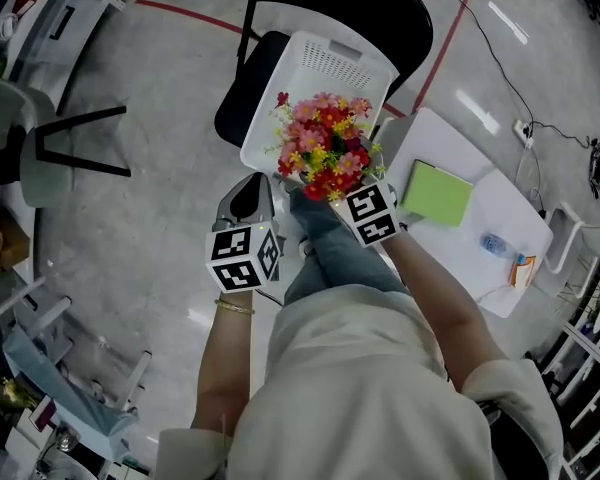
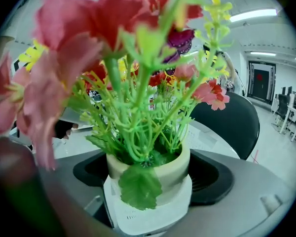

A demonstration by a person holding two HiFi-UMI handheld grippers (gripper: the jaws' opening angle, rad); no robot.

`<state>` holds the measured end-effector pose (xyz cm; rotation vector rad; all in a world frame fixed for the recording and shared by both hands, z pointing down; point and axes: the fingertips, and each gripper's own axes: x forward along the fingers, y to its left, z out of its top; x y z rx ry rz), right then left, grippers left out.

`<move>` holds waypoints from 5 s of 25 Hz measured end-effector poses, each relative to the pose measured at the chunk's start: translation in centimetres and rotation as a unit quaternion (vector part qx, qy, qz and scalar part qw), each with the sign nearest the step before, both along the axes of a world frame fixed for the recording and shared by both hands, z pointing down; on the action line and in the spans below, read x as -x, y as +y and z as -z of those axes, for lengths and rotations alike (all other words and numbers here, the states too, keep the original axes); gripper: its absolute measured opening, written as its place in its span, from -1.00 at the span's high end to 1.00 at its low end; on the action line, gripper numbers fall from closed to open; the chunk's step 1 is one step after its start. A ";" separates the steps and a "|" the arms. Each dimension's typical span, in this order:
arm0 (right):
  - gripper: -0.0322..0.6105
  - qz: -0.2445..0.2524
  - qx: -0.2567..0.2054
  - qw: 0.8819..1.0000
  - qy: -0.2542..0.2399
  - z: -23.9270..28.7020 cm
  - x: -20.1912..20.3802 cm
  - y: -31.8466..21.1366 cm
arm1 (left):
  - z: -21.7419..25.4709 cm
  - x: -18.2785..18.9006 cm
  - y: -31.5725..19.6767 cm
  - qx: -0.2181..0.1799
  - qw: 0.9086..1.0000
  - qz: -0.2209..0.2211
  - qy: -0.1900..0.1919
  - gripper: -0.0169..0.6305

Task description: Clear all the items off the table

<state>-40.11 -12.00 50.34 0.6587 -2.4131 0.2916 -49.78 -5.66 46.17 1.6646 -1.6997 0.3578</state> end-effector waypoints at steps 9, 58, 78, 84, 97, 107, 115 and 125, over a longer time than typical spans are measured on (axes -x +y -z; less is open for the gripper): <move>-0.61 0.005 0.020 1.000 0.014 -4.4 1.7 -1.8 | -2.6 0.5 -1.9 0.011 1.000 -0.003 0.011 0.92; -0.36 -0.038 0.081 0.996 0.011 -8.6 2.5 -3.6 | -5.6 -0.5 -3.6 0.039 0.999 -0.009 0.026 0.92; 0.70 -0.078 0.044 0.996 0.000 -2.6 -1.6 -2.0 | -2.2 -3.2 -1.8 0.019 0.999 -0.023 0.013 0.92; 0.90 -0.085 0.028 0.996 -0.004 0.1 -3.1 -1.2 | -0.7 -4.5 -1.2 0.008 1.000 -0.026 0.015 0.92; 0.90 -0.098 0.008 0.995 -0.029 5.5 -5.9 1.8 | 3.1 -7.4 -0.2 -0.023 0.998 -0.047 0.026 0.92; 0.90 -0.086 -0.003 0.995 -0.043 8.1 -7.0 6.0 | 5.9 -8.4 3.3 -0.041 0.998 -0.043 0.023 0.92; 0.90 -0.059 -0.028 0.995 -0.070 11.6 -7.0 10.0 | 7.6 -9.1 7.2 -0.051 0.998 -0.032 0.018 0.92; 0.90 -0.066 -0.014 0.994 -0.083 13.7 -7.2 14.4 | 9.2 -9.9 11.7 -0.065 0.997 -0.031 0.016 0.92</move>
